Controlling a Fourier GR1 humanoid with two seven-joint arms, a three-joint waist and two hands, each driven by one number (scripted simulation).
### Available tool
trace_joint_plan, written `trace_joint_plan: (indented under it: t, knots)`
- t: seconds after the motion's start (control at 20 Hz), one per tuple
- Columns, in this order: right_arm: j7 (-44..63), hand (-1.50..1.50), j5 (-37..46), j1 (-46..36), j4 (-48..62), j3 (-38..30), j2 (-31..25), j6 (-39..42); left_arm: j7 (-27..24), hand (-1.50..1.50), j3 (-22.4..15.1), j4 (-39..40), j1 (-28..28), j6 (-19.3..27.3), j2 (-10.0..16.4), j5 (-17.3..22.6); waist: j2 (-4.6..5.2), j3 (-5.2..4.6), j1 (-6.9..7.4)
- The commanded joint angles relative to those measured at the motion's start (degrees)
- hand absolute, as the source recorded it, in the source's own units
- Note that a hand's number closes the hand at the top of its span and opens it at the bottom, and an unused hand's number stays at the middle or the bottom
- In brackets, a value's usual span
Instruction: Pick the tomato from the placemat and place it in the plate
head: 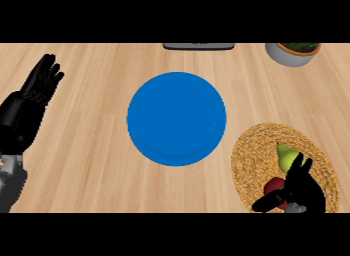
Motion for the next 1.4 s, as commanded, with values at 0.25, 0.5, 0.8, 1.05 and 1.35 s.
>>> trace_joint_plan:
  t: [0.25, 0.5, 0.8, 1.05, 1.35]
  knots:
    - [-3.3, 1.5, 9.1, -0.4, 6.5, 0.2, -0.4, -7.8, 1.0, 0.0, 1.5, -0.8, 0.4, -1.2, -2.1, -1.4, 0.24, 0.36, -0.03]
    - [-1.4, 1.5, 16.7, -3.4, 4.6, 0.6, -2.8, -7.2, -2.1, 0.0, 1.2, 0.7, 1.9, -1.2, -3.4, -4.0, 0.25, 0.34, 0.05]
    - [-7.1, 1.5, 20.5, 16.0, -13.0, 6.5, -7.0, -8.4, -1.5, 0.0, 4.2, 4.4, -1.7, -3.0, -2.7, -3.4, 0.06, 0.32, -1.22]
    - [-13.3, 1.5, 23.4, 29.6, -21.0, 8.6, -11.4, -17.8, -0.8, 0.0, 3.9, 1.2, 1.1, -3.0, -3.5, -3.7, 0.03, 0.34, -0.91]
    - [-14.7, 1.5, 28.1, 29.2, -34.6, 19.0, -10.3, -17.6, 1.2, 0.0, 4.7, 2.3, -2.0, -3.3, -3.9, -2.7, -0.02, 0.31, -0.68]
